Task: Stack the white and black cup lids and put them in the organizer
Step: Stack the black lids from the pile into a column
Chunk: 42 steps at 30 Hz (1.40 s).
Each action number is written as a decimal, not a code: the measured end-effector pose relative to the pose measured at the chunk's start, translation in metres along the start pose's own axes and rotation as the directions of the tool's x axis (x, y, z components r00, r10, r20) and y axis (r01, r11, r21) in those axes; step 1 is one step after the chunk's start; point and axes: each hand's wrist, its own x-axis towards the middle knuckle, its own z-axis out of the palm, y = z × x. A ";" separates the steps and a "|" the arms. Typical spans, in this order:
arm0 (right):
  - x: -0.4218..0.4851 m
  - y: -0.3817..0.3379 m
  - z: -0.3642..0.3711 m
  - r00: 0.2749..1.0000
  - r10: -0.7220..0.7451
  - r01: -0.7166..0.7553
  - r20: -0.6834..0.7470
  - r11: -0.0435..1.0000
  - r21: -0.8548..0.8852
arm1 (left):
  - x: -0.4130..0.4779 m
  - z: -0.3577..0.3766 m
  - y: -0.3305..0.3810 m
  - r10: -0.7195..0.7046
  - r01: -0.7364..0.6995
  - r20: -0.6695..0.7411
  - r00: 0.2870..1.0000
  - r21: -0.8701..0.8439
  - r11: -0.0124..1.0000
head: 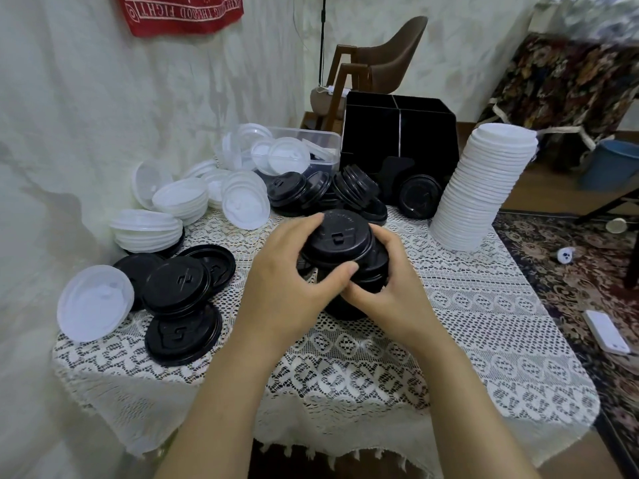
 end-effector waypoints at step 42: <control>0.001 0.006 0.001 0.981 -0.196 0.192 -0.016 0.971 -0.146 | 0.002 0.030 0.006 -0.059 0.075 0.188 0.980 -0.077 0.994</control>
